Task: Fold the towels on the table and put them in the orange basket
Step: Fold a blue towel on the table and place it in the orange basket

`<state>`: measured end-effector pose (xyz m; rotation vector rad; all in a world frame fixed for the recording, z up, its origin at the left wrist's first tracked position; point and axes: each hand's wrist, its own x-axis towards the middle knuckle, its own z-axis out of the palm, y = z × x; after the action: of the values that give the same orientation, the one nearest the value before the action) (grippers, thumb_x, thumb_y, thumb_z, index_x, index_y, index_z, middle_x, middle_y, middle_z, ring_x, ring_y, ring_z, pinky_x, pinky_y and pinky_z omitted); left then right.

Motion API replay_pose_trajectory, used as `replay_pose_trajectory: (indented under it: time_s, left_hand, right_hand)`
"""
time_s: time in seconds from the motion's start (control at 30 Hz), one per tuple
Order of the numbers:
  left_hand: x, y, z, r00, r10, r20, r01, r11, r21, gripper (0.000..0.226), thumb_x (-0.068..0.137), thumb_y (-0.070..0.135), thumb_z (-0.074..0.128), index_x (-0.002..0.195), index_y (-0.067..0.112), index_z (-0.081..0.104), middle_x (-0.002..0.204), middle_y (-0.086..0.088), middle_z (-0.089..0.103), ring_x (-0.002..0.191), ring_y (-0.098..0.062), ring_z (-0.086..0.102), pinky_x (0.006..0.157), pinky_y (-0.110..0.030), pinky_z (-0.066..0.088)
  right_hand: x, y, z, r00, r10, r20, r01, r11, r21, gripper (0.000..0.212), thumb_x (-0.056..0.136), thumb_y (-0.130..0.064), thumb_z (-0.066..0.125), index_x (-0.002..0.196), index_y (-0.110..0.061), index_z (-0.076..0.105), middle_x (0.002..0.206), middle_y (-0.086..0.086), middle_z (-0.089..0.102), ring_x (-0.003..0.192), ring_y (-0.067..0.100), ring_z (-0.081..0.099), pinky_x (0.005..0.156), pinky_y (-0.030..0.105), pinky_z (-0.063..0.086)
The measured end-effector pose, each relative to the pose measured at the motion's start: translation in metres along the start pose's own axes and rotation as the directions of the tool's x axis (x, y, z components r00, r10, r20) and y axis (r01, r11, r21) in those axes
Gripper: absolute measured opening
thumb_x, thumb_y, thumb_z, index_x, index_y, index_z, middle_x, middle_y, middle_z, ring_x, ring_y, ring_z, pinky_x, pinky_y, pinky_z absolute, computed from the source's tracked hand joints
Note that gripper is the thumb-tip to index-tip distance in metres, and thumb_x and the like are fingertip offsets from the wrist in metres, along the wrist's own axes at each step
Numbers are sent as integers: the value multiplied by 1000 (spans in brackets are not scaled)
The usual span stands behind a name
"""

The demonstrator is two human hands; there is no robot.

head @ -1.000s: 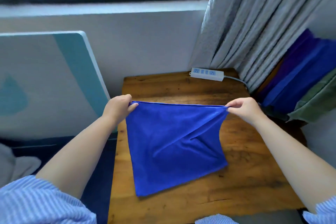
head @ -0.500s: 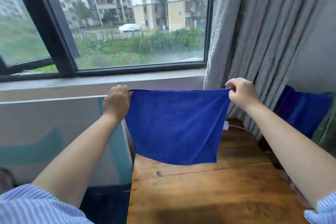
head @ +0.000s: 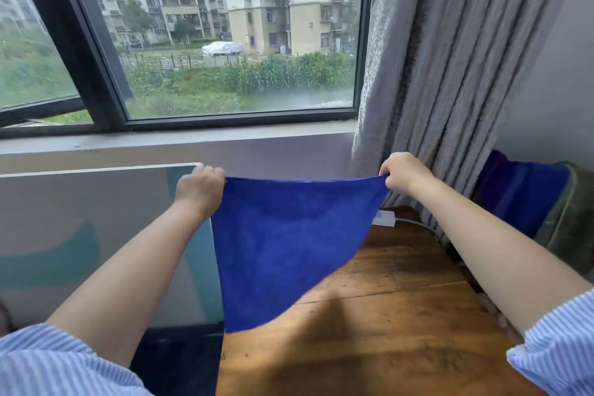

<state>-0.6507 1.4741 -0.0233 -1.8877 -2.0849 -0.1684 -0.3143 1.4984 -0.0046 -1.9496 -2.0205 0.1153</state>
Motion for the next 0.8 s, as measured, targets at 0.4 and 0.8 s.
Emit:
replay_pose_trajectory:
  time_s: [0.4,0.8]
  left_hand:
    - [14,19,43,933,22,360,-87,983,164,27,92,4,41,106,12,62,111,-5,62,102,-24,61,67,-27,42]
    - [93,28,39,961,-273,35,267,891,-368,24,81,-17,30,89,-3,49,103,-28,54,85,-40,51,65,-39,36]
  right_hand:
    - [9,11,44,986,157,46,-154,986,-57,32,79,6,45,97,-4,70,107,16,65,99,32,60,75,28,47]
    - [109,-4,55,964,165,-210,-95,947,306,36,83,10,39,108,5,65,117,26,51,105,37,51,83,26,38]
